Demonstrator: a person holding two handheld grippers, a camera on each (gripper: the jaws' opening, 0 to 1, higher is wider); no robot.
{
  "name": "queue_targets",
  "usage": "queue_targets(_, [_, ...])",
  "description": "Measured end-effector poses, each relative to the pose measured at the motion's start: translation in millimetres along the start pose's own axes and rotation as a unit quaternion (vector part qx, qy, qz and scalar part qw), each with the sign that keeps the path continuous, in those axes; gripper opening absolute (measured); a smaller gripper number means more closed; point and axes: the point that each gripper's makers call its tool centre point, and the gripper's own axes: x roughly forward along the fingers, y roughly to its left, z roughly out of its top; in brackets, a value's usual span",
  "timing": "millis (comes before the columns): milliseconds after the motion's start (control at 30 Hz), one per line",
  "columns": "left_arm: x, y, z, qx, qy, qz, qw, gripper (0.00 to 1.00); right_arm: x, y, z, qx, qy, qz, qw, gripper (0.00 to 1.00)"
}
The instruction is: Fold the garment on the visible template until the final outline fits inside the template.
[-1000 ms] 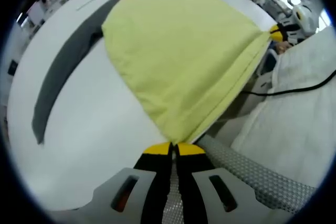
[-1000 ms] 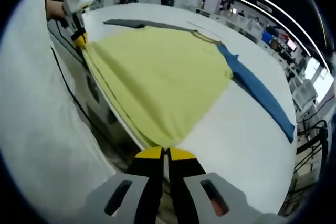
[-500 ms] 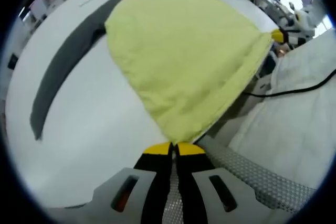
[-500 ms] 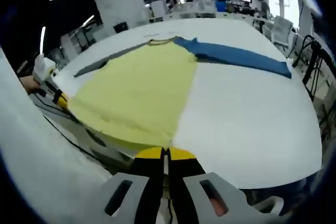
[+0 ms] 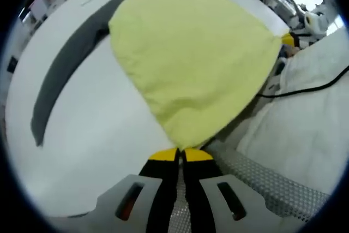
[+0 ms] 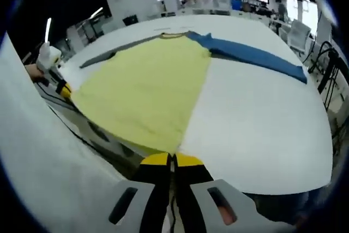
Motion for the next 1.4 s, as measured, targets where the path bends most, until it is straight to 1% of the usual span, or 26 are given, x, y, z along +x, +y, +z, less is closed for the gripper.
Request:
queue_targets(200, [0,-0.2,0.0,0.005,0.002,0.000,1.0000,0.00,0,2,0.6,-0.065,0.015,0.001,0.9978,0.03])
queue_targets(333, [0,0.3,-0.2,0.006,0.003,0.000,1.0000,0.00,0,3,0.0,-0.127,0.026,0.000,0.9916,0.03])
queue_targets(500, [0,-0.1,0.1,0.003,0.002,-0.001,1.0000,0.00,0,3,0.2,-0.136,0.028,0.000,0.9903,0.04])
queue_targets(600, [0,-0.2,0.3,0.003,0.003,-0.001,1.0000,0.00,0,2,0.1,-0.150,0.031,-0.001,0.9882,0.04])
queue_targets(667, [0,-0.7,0.5,0.000,0.006,-0.001,1.0000,0.00,0,2,0.1,-0.149,0.033,0.000,0.9882,0.07])
queue_targets(733, [-4,-1.6,2.9,0.005,0.011,-0.002,0.9999,0.00,-2,1,0.4,-0.133,0.037,0.001,0.9904,0.10])
queue_targets(800, [-8,-1.0,6.9,0.003,0.010,-0.002,0.9999,0.00,-5,-3,2.8,-0.125,0.031,0.001,0.9917,0.13])
queue_targets(900, [-14,1.1,14.8,-0.012,-0.002,-0.002,0.9999,0.02,-8,-5,8.0,-0.109,0.026,0.003,0.9938,0.17])
queue_targets(1033, [-23,4.9,28.3,-0.030,-0.024,-0.006,0.9992,0.05,-14,-9,23.1,-0.084,0.009,0.005,0.9964,0.22])
queue_targets(1100, [-27,6.5,33.8,-0.036,-0.033,-0.007,0.9988,0.08,-16,-11,29.6,-0.078,0.006,0.004,0.9969,0.24])
queue_targets(1200, [-31,9.9,38.5,-0.044,-0.040,-0.004,0.9983,0.10,-18,-12,36.4,-0.077,0.002,0.006,0.9970,0.26])
queue_targets(1267, [-34,12.4,41.0,-0.050,-0.047,-0.002,0.9976,0.11,-19,-14,39.4,-0.083,0.002,0.007,0.9965,0.27])
queue_targets(1400, [-38,21.9,39.9,-0.064,-0.053,0.008,0.9965,0.12,-26,-21,42.7,-0.094,0.005,0.002,0.9955,0.27])
